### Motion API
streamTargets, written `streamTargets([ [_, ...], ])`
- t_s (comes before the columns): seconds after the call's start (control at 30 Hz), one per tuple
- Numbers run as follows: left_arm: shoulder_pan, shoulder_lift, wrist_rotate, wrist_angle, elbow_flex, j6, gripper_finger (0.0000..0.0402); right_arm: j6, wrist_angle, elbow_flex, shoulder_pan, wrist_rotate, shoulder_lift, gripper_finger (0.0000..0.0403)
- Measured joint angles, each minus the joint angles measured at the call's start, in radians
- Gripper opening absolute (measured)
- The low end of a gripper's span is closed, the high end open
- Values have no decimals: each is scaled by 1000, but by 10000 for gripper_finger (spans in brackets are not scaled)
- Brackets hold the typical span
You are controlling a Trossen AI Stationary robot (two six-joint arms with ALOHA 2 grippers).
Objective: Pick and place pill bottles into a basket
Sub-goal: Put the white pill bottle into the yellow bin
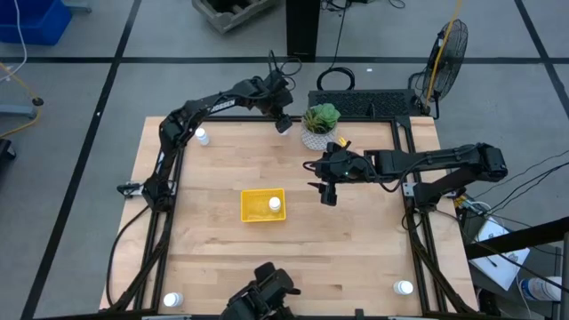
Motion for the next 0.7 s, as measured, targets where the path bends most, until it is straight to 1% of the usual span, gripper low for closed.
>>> streamTargets([
  [0.13,2,0,-48,-26,0,1,301,-3,0,0,0,0,0,254],
  [0.27,1,0,-52,-34,0,0,314,-4,4,0,0,0,0,254],
  [0.57,-10,1,-49,-35,0,3,304,-3,8,0,0,0,0,254],
  [0.7,-12,22,-48,-31,0,0,308,3,8,0,0,0,0,254],
])
